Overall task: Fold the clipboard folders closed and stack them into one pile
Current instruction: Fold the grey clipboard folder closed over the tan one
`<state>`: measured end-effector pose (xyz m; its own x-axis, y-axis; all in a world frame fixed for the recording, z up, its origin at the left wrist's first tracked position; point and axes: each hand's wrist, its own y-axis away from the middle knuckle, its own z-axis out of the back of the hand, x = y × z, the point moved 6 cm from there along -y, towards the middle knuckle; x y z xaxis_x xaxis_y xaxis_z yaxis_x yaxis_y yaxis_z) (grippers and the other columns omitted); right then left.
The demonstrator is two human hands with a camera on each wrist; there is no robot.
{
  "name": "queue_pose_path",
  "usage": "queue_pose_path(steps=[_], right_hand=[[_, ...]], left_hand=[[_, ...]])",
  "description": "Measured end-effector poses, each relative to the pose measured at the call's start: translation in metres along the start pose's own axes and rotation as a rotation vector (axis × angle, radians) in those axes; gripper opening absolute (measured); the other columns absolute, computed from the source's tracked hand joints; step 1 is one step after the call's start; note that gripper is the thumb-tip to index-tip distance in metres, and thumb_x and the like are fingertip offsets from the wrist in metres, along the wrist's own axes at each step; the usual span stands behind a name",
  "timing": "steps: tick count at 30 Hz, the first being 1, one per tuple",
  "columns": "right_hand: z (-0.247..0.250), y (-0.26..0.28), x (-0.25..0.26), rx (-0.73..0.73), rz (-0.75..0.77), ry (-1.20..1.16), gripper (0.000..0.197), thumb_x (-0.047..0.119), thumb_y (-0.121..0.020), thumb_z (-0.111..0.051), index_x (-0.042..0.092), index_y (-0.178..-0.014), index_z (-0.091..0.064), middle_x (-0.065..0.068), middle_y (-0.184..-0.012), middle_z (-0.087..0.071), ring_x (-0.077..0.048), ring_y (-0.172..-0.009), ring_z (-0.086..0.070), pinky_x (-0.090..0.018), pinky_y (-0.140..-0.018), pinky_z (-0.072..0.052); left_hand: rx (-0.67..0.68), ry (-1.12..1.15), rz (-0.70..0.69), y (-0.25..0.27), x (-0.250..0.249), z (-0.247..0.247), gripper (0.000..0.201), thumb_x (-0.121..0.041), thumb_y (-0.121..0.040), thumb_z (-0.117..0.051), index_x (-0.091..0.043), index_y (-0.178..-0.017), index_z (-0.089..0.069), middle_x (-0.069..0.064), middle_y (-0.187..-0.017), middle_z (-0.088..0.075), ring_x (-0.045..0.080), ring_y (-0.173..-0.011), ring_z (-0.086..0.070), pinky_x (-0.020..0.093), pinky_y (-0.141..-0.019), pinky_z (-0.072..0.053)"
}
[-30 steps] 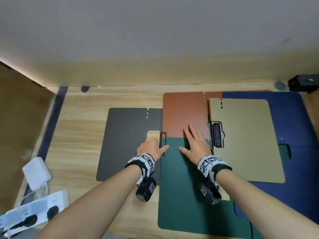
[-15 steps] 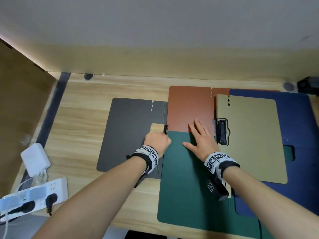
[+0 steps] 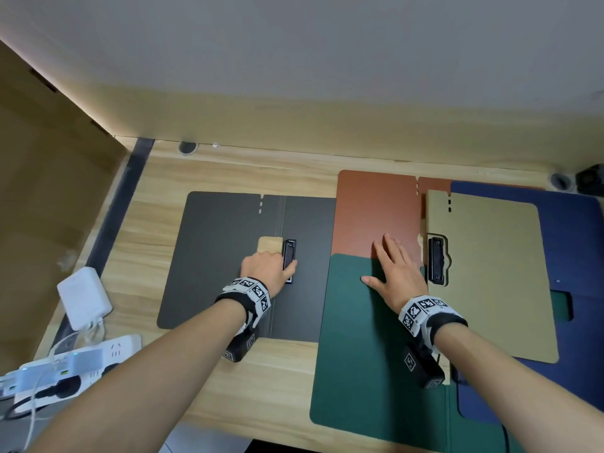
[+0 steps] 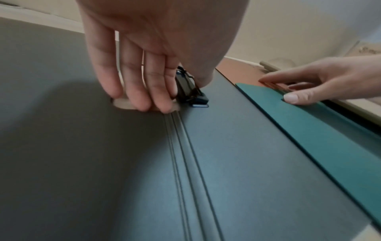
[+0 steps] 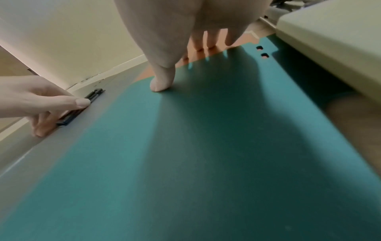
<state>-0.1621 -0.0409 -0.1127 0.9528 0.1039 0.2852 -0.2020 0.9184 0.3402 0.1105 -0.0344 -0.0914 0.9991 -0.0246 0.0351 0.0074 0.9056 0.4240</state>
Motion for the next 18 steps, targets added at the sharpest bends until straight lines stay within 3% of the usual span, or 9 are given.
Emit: queue_pose_path(steps=[3,8,11,13,16,18], right_hand=[[0.003,0.004,0.021,-0.004,-0.005,-0.03,0.085,0.061,-0.09,-0.049,0.02,-0.155,-0.013,-0.001,-0.165,0.0,-0.019,-0.152,0.002,-0.038,-0.122,-0.013],[-0.013,0.019,0.083,0.041,0.179,-0.01,0.093,0.066,-0.084,-0.052,0.022,-0.155,-0.011,0.001,-0.165,0.005,-0.019,-0.152,0.003,-0.038,-0.122,-0.011],[-0.029,0.029,0.121,0.125,0.282,0.085,0.099,0.067,-0.083,-0.054,0.019,-0.156,-0.008,-0.002,-0.164,0.007,-0.02,-0.152,0.006,-0.042,-0.123,-0.008],[-0.041,0.034,0.138,0.171,0.3,0.151,0.104,0.068,-0.082,-0.054,0.017,-0.156,-0.002,-0.003,-0.164,0.011,-0.02,-0.151,0.009,-0.039,-0.122,0.0],[-0.048,0.034,0.151,0.17,0.271,0.203,0.108,0.066,-0.081,-0.056,0.015,-0.155,0.004,-0.006,-0.163,0.015,-0.021,-0.151,0.009,-0.034,-0.117,0.004],[-0.05,0.031,0.158,0.173,0.248,0.214,0.108,0.066,-0.082,-0.056,0.015,-0.155,0.006,-0.005,-0.163,0.016,-0.02,-0.151,0.01,-0.034,-0.117,0.003]], left_hand=[[-0.005,0.131,0.056,0.006,0.018,0.001,0.051,-0.056,-0.096,-0.03,-0.015,-0.093,-0.06,0.009,-0.094,-0.071,0.033,-0.088,-0.066,0.035,-0.066,-0.042],[-0.06,0.409,0.307,0.024,0.103,0.0,0.023,-0.041,-0.091,-0.048,-0.022,-0.102,-0.056,0.002,-0.108,-0.066,0.03,-0.095,-0.063,0.035,-0.073,-0.044],[-0.071,0.463,0.437,0.037,0.164,-0.006,0.041,-0.038,-0.088,-0.06,-0.015,-0.122,-0.054,0.007,-0.127,-0.054,0.028,-0.115,-0.055,0.041,-0.089,-0.046],[-0.039,0.459,0.525,0.046,0.198,-0.013,0.061,-0.042,-0.082,-0.069,-0.008,-0.13,-0.05,0.012,-0.131,-0.05,0.031,-0.122,-0.05,0.043,-0.097,-0.043],[-0.003,0.513,0.622,0.058,0.233,-0.025,0.078,-0.05,-0.07,-0.078,-0.009,-0.13,-0.051,0.015,-0.129,-0.051,0.035,-0.121,-0.051,0.042,-0.1,-0.044],[0.0,0.606,0.65,0.06,0.242,-0.029,0.075,-0.049,-0.069,-0.079,-0.011,-0.128,-0.053,0.014,-0.126,-0.055,0.034,-0.117,-0.055,0.04,-0.096,-0.048]])
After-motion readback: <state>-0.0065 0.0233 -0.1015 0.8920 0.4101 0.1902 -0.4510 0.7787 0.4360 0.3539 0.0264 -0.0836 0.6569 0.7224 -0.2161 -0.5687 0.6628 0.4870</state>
